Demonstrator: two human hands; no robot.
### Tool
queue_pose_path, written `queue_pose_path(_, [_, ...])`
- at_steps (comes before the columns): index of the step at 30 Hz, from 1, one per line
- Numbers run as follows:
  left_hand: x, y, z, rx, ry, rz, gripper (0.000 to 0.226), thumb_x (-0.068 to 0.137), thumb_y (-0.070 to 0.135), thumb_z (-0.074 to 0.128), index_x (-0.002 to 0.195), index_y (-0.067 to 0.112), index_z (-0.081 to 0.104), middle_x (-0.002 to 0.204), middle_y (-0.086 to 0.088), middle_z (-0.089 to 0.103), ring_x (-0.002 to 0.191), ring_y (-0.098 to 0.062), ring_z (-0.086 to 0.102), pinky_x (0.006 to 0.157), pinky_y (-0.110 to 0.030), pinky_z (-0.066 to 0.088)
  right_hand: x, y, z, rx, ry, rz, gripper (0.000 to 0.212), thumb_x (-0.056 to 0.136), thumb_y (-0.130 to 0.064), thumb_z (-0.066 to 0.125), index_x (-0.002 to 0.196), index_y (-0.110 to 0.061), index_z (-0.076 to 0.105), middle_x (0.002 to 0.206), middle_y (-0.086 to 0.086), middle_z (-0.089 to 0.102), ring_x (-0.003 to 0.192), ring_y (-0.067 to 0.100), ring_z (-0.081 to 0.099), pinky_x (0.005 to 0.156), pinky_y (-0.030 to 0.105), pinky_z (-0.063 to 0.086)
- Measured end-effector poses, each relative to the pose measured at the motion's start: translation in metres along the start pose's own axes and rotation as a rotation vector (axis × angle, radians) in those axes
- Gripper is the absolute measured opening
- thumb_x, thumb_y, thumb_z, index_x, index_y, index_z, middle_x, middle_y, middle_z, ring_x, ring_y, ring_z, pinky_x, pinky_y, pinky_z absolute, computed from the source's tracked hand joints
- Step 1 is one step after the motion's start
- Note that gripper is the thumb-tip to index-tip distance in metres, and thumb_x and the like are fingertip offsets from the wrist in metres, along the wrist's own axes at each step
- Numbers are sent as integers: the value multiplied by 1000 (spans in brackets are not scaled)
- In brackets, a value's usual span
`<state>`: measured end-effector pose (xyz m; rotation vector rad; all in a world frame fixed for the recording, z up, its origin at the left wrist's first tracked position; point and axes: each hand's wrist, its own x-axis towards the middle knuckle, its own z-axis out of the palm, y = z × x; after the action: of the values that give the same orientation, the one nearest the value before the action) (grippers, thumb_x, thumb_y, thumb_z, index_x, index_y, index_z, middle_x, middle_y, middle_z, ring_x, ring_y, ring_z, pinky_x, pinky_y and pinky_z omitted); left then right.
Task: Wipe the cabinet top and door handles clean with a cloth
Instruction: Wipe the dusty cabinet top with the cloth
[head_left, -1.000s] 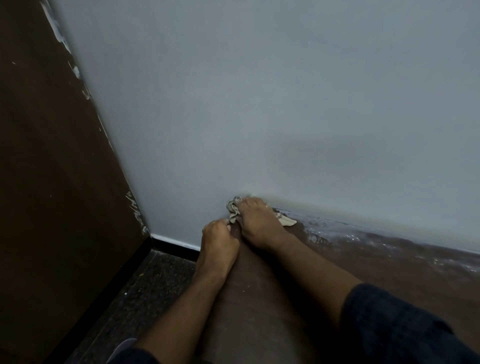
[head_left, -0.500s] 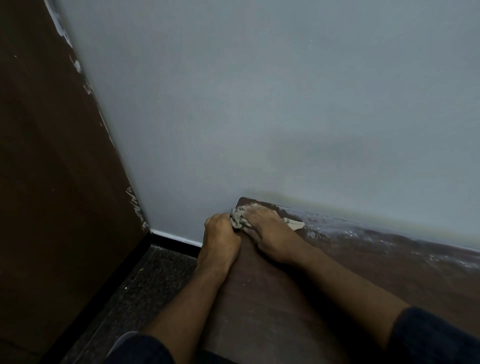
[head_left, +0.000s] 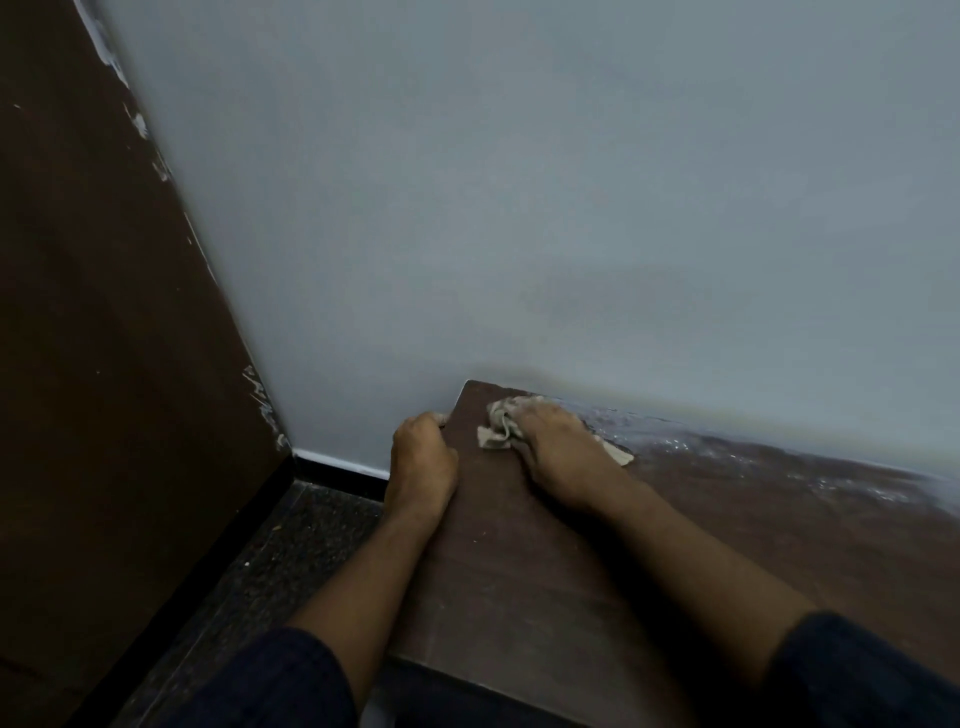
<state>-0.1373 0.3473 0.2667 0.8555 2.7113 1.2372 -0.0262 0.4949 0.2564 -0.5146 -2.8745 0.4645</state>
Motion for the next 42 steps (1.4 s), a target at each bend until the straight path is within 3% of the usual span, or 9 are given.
queue_pose_path(3, [-4,3,-7,-145,-15,-128,24,86,1,59,100,10,76,89,-2,74,83,-17,68,74,-22,50,18,-24,3,-47,30,142,49,105,-26,40,152,-14,34,161,10,30,150,30,21,123,51,18])
queue_pose_path(8, [-1,-2,-19,-451,55,-470,33,82,-6,46,75,10,74,76,-6,71,72,-24,63,62,-26,46,2,-58,24,39,-34,-193,46,104,-32,40,147,-16,43,156,7,39,148,27,27,121,51,22])
queue_pose_path(12, [-2,-18,-31,-808,-155,-608,48,76,-21,31,106,-13,68,84,-17,73,68,-23,72,53,-22,57,43,-32,16,17,-72,-101,46,100,-39,36,140,-19,48,148,10,48,139,30,42,115,46,33])
queue_pose_path(19, [-15,-27,-50,-860,-202,-632,40,93,-8,32,126,-11,52,113,-30,64,97,-40,67,84,-37,58,60,-49,23,20,0,23,45,103,-26,45,146,-15,43,156,11,39,146,32,29,119,51,24])
queue_pose_path(22, [-15,-36,-51,-865,-93,-692,30,99,8,38,118,-2,60,88,-13,66,64,-24,67,60,-28,56,2,-84,27,106,-33,-129,38,102,-27,47,138,-16,51,145,12,48,135,32,39,113,50,30])
queue_pose_path(28, [-20,-36,-42,-763,-222,-696,19,91,7,55,99,0,71,88,-14,72,68,-28,64,64,-32,53,-84,-104,22,144,-154,-417,45,106,-36,40,149,-22,41,156,2,40,147,20,29,124,42,19])
queue_pose_path(31, [-22,-29,-45,-698,-216,-625,20,89,9,62,99,-4,73,91,-18,74,80,-33,68,76,-39,56,-31,-70,18,126,-113,-299,44,103,-41,35,140,-23,51,144,5,51,134,23,45,117,45,33])
queue_pose_path(35, [-21,-28,-48,-674,-229,-549,22,94,8,57,100,-7,72,89,-19,69,78,-28,61,69,-35,51,45,-23,8,36,-59,-20,53,97,-42,37,140,-13,50,145,16,50,135,35,45,114,47,34])
queue_pose_path(42, [-18,-35,-51,-680,-175,-562,22,101,10,44,116,3,58,85,-11,66,63,-22,63,50,-23,56,67,-35,20,-68,-1,60,45,103,-27,43,145,-10,42,152,15,40,142,35,32,117,54,28])
